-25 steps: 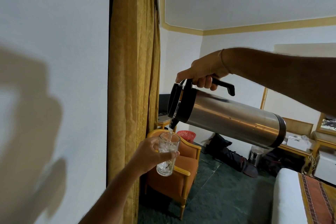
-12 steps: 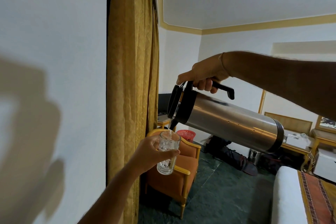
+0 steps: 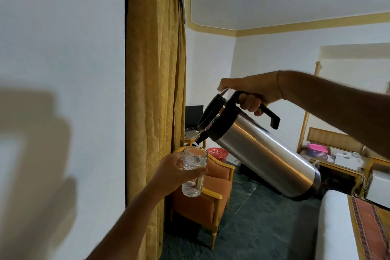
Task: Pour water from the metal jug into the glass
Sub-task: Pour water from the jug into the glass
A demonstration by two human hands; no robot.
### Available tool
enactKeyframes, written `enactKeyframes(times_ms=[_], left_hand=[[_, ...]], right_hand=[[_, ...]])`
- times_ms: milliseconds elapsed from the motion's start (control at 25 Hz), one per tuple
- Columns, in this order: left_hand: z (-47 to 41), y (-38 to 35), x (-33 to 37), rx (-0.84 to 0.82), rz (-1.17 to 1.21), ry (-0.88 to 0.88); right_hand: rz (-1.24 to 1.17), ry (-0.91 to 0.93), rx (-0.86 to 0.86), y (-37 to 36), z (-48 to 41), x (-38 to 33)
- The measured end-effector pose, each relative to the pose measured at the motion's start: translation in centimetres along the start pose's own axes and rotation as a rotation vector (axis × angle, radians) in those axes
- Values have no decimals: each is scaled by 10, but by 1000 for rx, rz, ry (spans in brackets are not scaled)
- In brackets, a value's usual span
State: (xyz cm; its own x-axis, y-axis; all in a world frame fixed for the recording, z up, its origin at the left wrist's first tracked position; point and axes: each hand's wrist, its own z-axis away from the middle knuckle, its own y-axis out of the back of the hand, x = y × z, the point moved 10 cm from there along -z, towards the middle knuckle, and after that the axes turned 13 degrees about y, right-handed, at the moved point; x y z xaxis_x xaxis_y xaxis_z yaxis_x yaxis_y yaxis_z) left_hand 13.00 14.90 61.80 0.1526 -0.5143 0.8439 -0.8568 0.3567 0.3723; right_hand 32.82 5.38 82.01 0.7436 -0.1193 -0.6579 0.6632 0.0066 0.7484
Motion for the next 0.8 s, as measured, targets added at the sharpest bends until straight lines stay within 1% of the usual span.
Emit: enactKeyframes(times_ms=[120, 240, 320, 440, 520, 640, 800], left_hand=[[0, 2, 1, -16, 48, -13], [2, 0, 3, -40, 73, 29], [5, -5, 6, -71, 84, 36], [9, -10, 7, -93, 109, 51], [12, -8, 6, -69, 103, 56], [14, 0, 1, -20, 72, 68], [14, 8, -15, 9, 83, 111]], right_hand=[[-142, 25, -27, -11, 6, 13], [-389, 90, 36, -21, 13, 33], [-541, 131, 131, -25, 14, 52], [-758, 168, 316, -30, 15, 80], [-872, 189, 434, -31, 17, 93], [-966, 235, 589, -25, 25, 105], [-1052, 281, 666, -27, 33, 113]])
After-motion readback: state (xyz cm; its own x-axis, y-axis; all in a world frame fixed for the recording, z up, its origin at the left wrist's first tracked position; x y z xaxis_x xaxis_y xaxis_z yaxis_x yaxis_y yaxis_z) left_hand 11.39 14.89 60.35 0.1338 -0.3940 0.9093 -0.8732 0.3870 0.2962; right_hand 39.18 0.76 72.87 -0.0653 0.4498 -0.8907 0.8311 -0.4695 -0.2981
